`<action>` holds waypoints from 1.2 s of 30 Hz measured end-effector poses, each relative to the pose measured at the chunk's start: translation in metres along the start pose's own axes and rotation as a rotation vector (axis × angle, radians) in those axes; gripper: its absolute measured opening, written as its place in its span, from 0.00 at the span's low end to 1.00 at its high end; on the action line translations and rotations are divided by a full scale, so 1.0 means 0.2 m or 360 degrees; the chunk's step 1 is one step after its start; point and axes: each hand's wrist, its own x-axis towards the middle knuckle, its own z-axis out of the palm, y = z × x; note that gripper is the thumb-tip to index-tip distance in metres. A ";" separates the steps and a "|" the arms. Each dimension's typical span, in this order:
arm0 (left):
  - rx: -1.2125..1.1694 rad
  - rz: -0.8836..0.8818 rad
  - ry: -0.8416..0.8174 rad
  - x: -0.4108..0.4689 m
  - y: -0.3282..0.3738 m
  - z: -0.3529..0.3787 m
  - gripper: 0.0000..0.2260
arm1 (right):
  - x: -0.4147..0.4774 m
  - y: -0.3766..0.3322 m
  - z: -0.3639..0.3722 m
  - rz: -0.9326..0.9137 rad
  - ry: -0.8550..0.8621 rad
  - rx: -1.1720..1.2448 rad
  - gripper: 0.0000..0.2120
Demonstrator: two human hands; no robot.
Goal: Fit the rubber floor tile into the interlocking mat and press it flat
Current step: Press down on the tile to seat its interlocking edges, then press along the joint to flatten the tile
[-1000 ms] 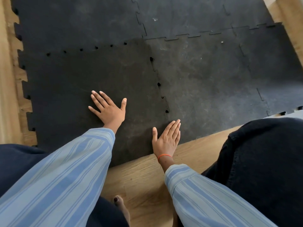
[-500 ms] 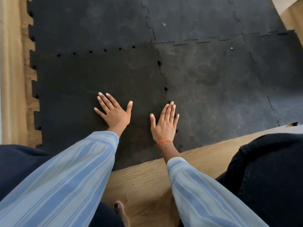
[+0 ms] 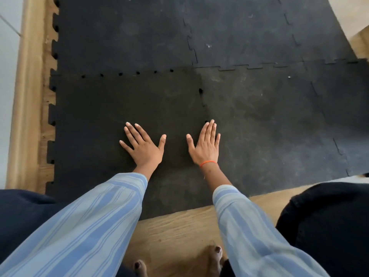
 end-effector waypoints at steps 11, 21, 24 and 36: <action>0.0047 0.0122 0.0073 0.03 -0.03 0.04 0.42 | 0.20 -0.05 -0.02 -0.0055 0.0008 -0.0076 0.42; 0.0243 0.0548 -0.0130 0.55 -0.05 -0.12 0.38 | 0.56 -0.10 -0.06 -0.0455 0.0238 -0.0199 0.33; 0.0250 0.0536 -0.0130 0.67 -0.03 -0.14 0.41 | 0.63 -0.10 -0.06 -0.0479 0.0336 -0.0210 0.34; 0.0227 0.0539 0.0180 0.70 -0.01 -0.12 0.40 | 0.67 -0.16 -0.11 -0.0402 0.0291 -0.0289 0.37</action>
